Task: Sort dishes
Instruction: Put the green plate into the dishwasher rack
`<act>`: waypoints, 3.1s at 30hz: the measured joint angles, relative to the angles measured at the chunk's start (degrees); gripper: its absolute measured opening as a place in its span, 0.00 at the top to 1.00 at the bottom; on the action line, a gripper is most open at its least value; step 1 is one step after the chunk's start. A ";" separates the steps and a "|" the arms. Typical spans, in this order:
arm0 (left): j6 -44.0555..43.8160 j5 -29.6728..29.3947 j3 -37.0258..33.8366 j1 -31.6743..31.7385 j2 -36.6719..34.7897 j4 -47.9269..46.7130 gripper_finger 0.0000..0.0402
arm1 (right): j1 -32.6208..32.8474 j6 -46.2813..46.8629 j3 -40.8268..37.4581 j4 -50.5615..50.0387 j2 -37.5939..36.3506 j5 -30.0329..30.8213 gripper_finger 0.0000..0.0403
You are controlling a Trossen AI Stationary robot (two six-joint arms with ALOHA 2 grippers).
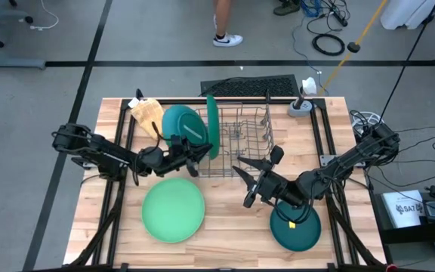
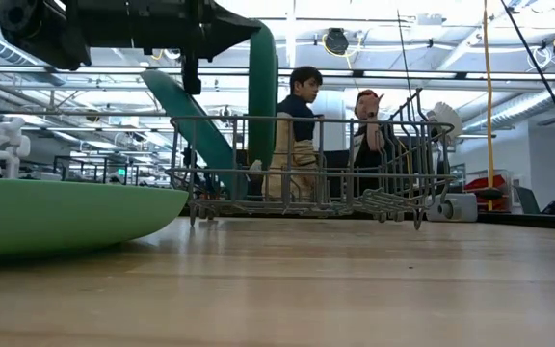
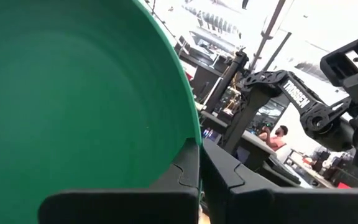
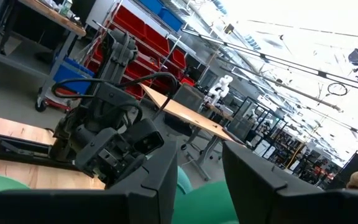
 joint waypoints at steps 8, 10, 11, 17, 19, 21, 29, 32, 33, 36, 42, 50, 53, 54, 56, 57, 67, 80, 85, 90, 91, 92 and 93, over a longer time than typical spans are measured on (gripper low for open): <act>-1.42 -0.56 0.00 0.00 0.00 -0.59 0.95 | -0.04 0.00 0.00 0.00 0.00 -0.08 0.71; -1.45 -0.56 0.00 -0.02 0.00 -0.96 0.92 | -0.11 0.00 0.00 0.00 0.00 -0.08 0.71; -1.49 -0.59 0.00 -0.02 0.00 -1.00 0.91 | -0.11 0.00 0.00 0.00 0.00 -0.08 0.71; -1.49 -0.59 0.00 -0.02 0.00 -0.98 0.90 | -0.11 0.00 0.00 0.00 0.00 -0.08 0.71; -1.49 -0.57 0.00 -0.03 0.00 -0.98 0.89 | -0.11 0.00 0.00 0.00 0.00 -0.08 0.71; -1.49 -0.56 0.00 -0.04 0.00 -0.94 0.89 | -0.11 0.00 0.00 0.00 0.00 -0.08 0.71; -1.40 -0.27 0.43 -0.03 0.00 -0.77 0.89 | -0.11 0.00 0.00 0.00 0.00 -0.08 0.71; -1.02 0.90 0.84 -0.03 0.00 -0.65 0.89 | -0.11 0.00 0.00 0.00 0.00 -0.08 0.71; -1.03 0.97 0.85 -0.04 0.00 -0.52 0.89 | -0.11 0.00 0.00 0.00 0.00 -0.08 0.71; -0.99 1.20 0.85 -0.04 0.00 -0.49 0.89 | -0.11 0.01 0.00 0.00 0.00 -0.08 0.71; -0.94 2.19 0.85 -0.04 0.00 -0.13 0.89 | -0.15 0.39 0.00 -0.11 0.00 -0.08 0.71; 0.28 2.19 0.87 -0.04 -0.04 1.56 0.89 | -4.39 10.57 0.00 -8.21 0.00 -0.08 0.71; 0.46 2.19 0.87 -0.04 -0.04 1.60 0.89 | -7.07 17.16 0.00 -14.74 0.02 -0.09 0.71; 0.44 2.19 0.87 -0.04 -0.04 1.60 0.89 | -7.89 19.29 0.00 -16.82 0.02 -0.24 0.71; 0.42 2.19 0.87 -0.04 -0.04 1.60 0.89 | -9.36 23.33 0.00 -20.27 0.03 -2.47 0.71; 0.27 2.19 0.87 -0.04 -0.04 1.60 0.89 | -9.94 24.90 0.00 -21.20 0.04 -3.81 0.71; 0.17 3.08 0.88 -0.10 -0.04 1.87 0.88 | -11.34 27.88 0.00 -21.84 0.04 -7.64 0.71; -1.07 3.65 0.90 -0.09 -0.04 2.22 0.68 | -11.32 28.49 0.00 -22.02 0.04 -7.64 0.71; -1.05 3.63 0.90 -0.11 -0.04 2.46 0.67 | -11.63 30.01 0.00 -23.92 0.04 -7.64 0.71; -0.09 3.63 0.90 -0.12 -0.04 2.73 0.67 | -12.32 31.79 0.00 -25.54 0.04 -7.64 0.71; 0.28 3.63 0.90 -0.21 -0.04 3.13 0.67 | -12.41 32.03 0.00 -25.77 0.04 -7.64 0.71; 0.59 3.64 0.90 -0.27 -0.04 3.78 0.67 | -12.41 32.34 0.00 -26.07 0.04 -7.64 0.71; 1.03 3.70 0.90 -0.31 -0.04 4.40 0.67 | -12.41 32.51 0.00 -26.30 0.04 -7.64 0.71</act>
